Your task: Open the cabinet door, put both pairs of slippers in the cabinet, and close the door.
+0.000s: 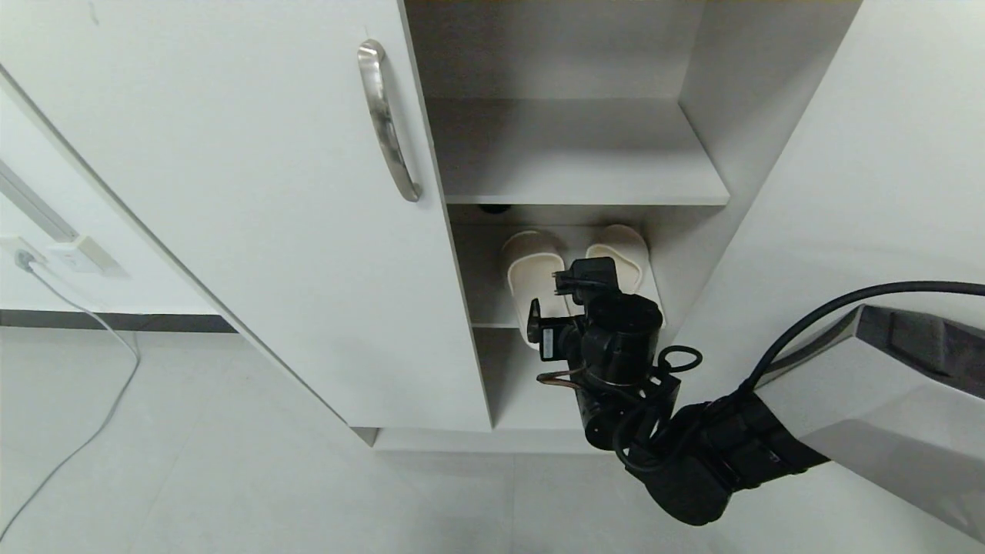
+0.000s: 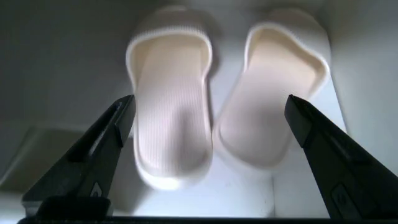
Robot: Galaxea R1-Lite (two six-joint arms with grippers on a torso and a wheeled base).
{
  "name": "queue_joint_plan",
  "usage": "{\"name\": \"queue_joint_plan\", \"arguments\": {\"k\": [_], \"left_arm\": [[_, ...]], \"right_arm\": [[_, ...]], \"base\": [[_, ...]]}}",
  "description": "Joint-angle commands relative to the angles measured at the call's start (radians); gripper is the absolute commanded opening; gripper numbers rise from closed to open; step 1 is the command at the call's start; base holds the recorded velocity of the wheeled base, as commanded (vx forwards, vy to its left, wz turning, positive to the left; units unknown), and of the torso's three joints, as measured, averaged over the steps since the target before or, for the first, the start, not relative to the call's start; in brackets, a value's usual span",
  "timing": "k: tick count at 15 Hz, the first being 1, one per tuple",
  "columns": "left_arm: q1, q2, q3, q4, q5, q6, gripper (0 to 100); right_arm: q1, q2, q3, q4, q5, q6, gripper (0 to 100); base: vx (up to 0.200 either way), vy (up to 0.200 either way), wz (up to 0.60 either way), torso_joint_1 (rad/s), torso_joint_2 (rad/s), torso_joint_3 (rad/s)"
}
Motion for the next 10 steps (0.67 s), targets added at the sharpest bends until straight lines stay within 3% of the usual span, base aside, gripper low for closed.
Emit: {"name": "queue_joint_plan", "arguments": {"k": [1, 3, 10], "left_arm": [[0.000, 0.001, 0.000, 0.000, 0.000, 0.000, 0], [0.000, 0.001, 0.000, 0.000, 0.000, 0.000, 0], [0.000, 0.001, 0.000, 0.000, 0.001, -0.005, 0]], "right_arm": [[0.011, -0.017, 0.012, 0.000, 0.000, -0.001, 100], [0.014, -0.018, 0.018, -0.006, 0.000, -0.001, 100], [0.011, -0.029, 0.059, -0.037, 0.000, -0.001, 100]], "base": [[-0.200, 0.000, 0.00, 0.012, 0.00, 0.002], [-0.200, 0.000, 0.00, -0.005, 0.00, 0.007], [0.000, 0.000, 0.00, 0.000, 0.00, 0.000]]}}
